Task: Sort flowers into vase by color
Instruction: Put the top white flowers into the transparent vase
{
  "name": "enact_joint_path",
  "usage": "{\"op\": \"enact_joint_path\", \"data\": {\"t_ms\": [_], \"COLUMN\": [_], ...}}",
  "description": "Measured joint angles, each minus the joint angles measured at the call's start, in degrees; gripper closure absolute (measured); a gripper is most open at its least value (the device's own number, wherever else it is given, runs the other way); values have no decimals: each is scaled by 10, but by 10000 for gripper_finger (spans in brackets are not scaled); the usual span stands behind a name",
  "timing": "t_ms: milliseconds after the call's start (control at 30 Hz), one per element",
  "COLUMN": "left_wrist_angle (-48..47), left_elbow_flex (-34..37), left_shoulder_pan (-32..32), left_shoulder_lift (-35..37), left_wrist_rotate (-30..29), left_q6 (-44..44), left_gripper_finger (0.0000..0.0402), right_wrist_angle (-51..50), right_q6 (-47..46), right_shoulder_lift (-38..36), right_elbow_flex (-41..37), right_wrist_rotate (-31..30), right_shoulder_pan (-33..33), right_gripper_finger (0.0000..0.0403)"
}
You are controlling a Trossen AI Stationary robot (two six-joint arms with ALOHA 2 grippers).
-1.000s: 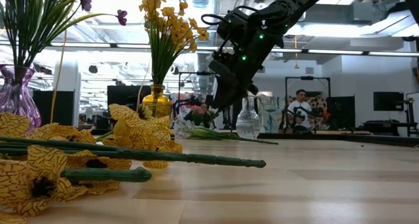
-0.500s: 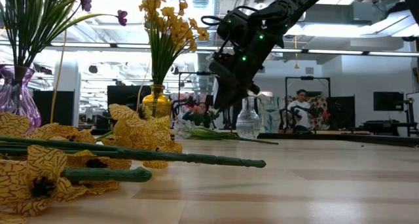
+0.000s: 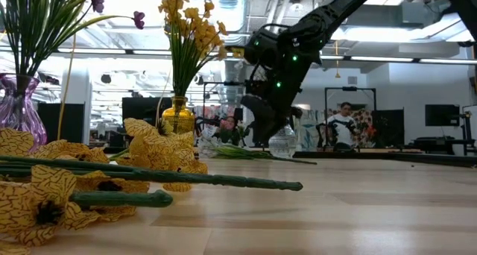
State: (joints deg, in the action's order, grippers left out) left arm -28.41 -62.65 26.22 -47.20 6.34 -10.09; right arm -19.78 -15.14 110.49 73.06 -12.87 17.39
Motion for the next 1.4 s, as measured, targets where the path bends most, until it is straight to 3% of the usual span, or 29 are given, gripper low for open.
{"op": "enact_joint_path", "data": {"t_ms": [167, 533, 733, 933, 1167, 1400], "left_wrist_angle": [-2, -6, -9, -24, -100, -64], "left_elbow_flex": [0, 0, 0, 0, 5, 110], "left_shoulder_pan": [29, 54, 68, 80, 82, 81], "left_shoulder_lift": [0, 0, 14, 61, 129, 218], "left_wrist_rotate": [36, 41, 40, 39, 41, 60], "left_q6": [0, -9, -10, -13, -9, 27], "left_gripper_finger": [233, 233, 233, 233, 233, 233], "right_wrist_angle": [3, 7, 3, 0, -16, -28], "right_q6": [0, 0, 1, 3, 6, 7], "right_shoulder_lift": [24, 51, 51, 48, 24, -28], "right_elbow_flex": [0, 0, 0, 0, 0, 0], "right_wrist_rotate": [-6, -7, 8, 30, 47, 48], "right_shoulder_pan": [8, 23, 23, 21, 15, -3], "right_gripper_finger": [241, 245, 299, 373, 373, 367]}}
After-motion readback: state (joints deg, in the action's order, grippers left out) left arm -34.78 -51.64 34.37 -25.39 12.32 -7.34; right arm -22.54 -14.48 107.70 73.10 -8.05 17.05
